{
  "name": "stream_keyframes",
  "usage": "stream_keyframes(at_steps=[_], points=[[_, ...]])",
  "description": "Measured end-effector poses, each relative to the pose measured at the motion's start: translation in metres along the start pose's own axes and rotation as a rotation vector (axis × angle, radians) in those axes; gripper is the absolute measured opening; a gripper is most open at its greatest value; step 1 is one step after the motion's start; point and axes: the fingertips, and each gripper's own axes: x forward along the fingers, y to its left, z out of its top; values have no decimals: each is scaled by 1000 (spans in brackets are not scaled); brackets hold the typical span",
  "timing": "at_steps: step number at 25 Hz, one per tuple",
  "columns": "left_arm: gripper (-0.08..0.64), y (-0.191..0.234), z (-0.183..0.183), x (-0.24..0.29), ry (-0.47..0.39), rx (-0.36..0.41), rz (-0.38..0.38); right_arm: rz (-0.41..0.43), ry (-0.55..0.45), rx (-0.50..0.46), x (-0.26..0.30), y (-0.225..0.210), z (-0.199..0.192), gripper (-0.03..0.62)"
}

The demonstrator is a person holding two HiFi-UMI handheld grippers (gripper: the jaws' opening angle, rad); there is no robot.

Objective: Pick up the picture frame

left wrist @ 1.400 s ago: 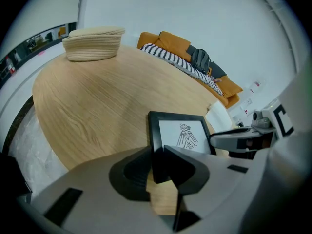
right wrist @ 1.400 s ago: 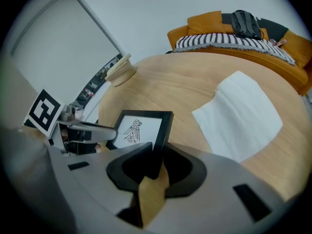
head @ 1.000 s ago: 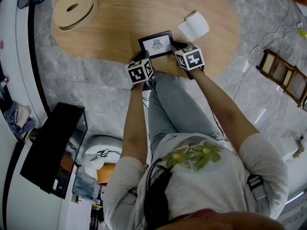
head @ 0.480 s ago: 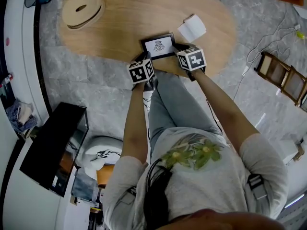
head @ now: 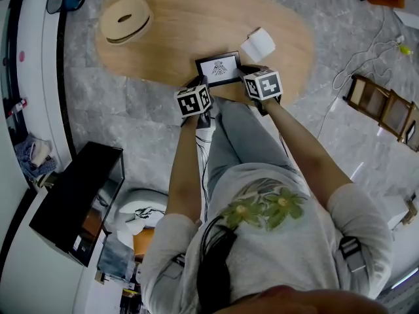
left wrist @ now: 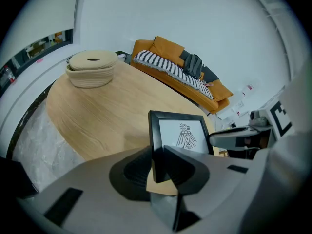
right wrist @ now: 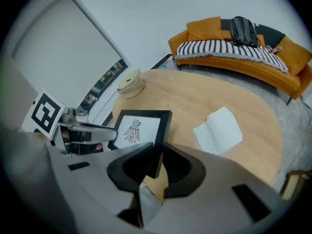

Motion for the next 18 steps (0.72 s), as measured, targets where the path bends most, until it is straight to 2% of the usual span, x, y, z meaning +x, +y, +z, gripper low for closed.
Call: stream_keyframes(at_steps=[18], points=[[89, -51, 12, -77, -54, -67, -24, 71, -23, -67, -89, 25, 22, 61]])
